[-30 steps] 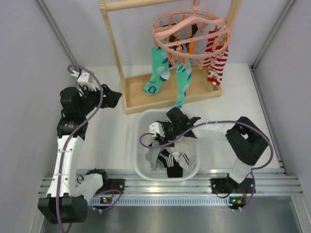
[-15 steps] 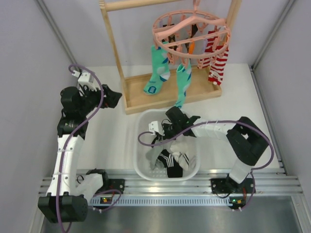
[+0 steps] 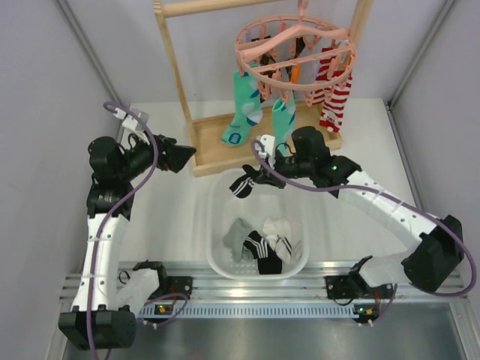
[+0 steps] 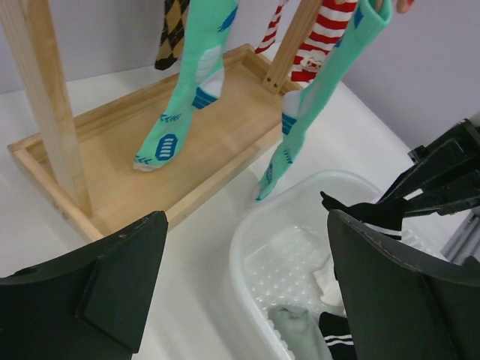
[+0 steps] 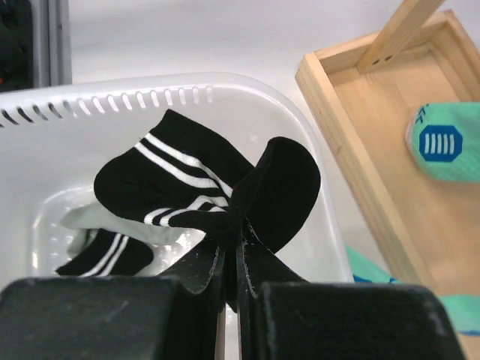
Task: Clip the socks to the hanger
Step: Pick up the sock from the bin.
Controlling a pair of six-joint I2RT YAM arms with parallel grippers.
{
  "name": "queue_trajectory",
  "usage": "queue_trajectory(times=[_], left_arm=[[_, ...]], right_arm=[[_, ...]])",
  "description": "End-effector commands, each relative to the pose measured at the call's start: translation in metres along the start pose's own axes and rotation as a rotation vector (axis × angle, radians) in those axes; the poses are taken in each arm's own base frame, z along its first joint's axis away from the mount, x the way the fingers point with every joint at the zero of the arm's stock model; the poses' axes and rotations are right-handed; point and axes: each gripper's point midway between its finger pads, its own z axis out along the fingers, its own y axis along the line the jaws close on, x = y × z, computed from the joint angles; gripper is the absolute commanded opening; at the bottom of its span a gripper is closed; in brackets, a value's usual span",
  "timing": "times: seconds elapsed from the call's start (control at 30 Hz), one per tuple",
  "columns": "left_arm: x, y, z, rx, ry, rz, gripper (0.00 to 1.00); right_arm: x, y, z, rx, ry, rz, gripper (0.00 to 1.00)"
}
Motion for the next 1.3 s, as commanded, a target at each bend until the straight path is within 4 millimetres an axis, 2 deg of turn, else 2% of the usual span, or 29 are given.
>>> queue_trajectory(times=[0.0,0.03,0.1,0.13,0.17,0.2,0.23,0.27,0.33,0.37,0.43,0.57,0.67,0.7,0.77,1.0,1.17,1.27], left_arm=[[-0.017,-0.022,0.001,0.114,-0.054,-0.006,0.92],[-0.016,-0.025,0.002,0.119,-0.049,-0.100,0.91],[-0.015,-0.027,0.005,0.136,-0.048,-0.204,0.90],[-0.012,-0.031,0.007,0.157,-0.045,-0.299,0.88],[-0.012,-0.036,0.007,0.174,-0.053,-0.326,0.88],[-0.020,-0.043,0.007,0.211,-0.094,-0.307,0.88],[-0.014,-0.046,0.006,0.232,-0.104,-0.338,0.88],[-0.017,-0.056,0.001,0.262,-0.135,-0.305,0.89],[-0.016,-0.060,-0.003,0.285,-0.186,-0.207,0.90],[-0.015,-0.073,-0.007,0.325,-0.197,-0.168,0.91],[-0.011,-0.080,-0.011,0.366,-0.225,-0.093,0.91],[0.006,-0.113,-0.022,0.529,-0.198,0.067,0.90],[0.020,-0.129,-0.026,0.601,-0.184,0.173,0.89],[0.027,-0.130,-0.026,0.620,-0.183,0.257,0.89],[0.036,-0.136,-0.030,0.642,-0.172,0.317,0.88],[0.027,-0.148,-0.037,0.657,-0.258,0.485,0.79],[0.022,-0.162,-0.037,0.720,-0.269,0.519,0.75],[0.024,-0.171,-0.034,0.755,-0.269,0.524,0.73]], right_arm=[[-0.023,0.003,-0.022,0.013,-0.094,0.225,0.00],[-0.034,-0.006,-0.034,0.084,-0.141,0.228,0.00],[-0.043,-0.016,-0.042,0.156,-0.237,0.261,0.00],[-0.053,-0.014,-0.049,0.157,-0.275,0.258,0.00],[-0.057,-0.012,-0.051,0.140,-0.291,0.266,0.00],[-0.066,-0.012,-0.054,0.116,-0.312,0.296,0.00],[-0.069,-0.001,-0.051,0.036,-0.315,0.332,0.00],[-0.072,0.003,-0.051,-0.010,-0.322,0.355,0.00],[-0.082,0.018,-0.051,-0.135,-0.346,0.421,0.00],[-0.084,0.022,-0.050,-0.173,-0.349,0.445,0.00],[-0.089,0.033,-0.051,-0.265,-0.355,0.513,0.00],[-0.111,0.033,-0.056,-0.343,-0.430,0.551,0.00],[-0.119,0.031,-0.056,-0.402,-0.444,0.618,0.00],[-0.120,0.030,-0.058,-0.420,-0.444,0.679,0.00],[-0.120,0.032,-0.057,-0.450,-0.450,0.714,0.00],[-0.115,0.046,-0.058,-0.597,-0.392,0.836,0.00],[-0.108,0.049,-0.054,-0.640,-0.362,0.876,0.00],[-0.114,0.048,-0.056,-0.650,-0.383,0.883,0.00]])
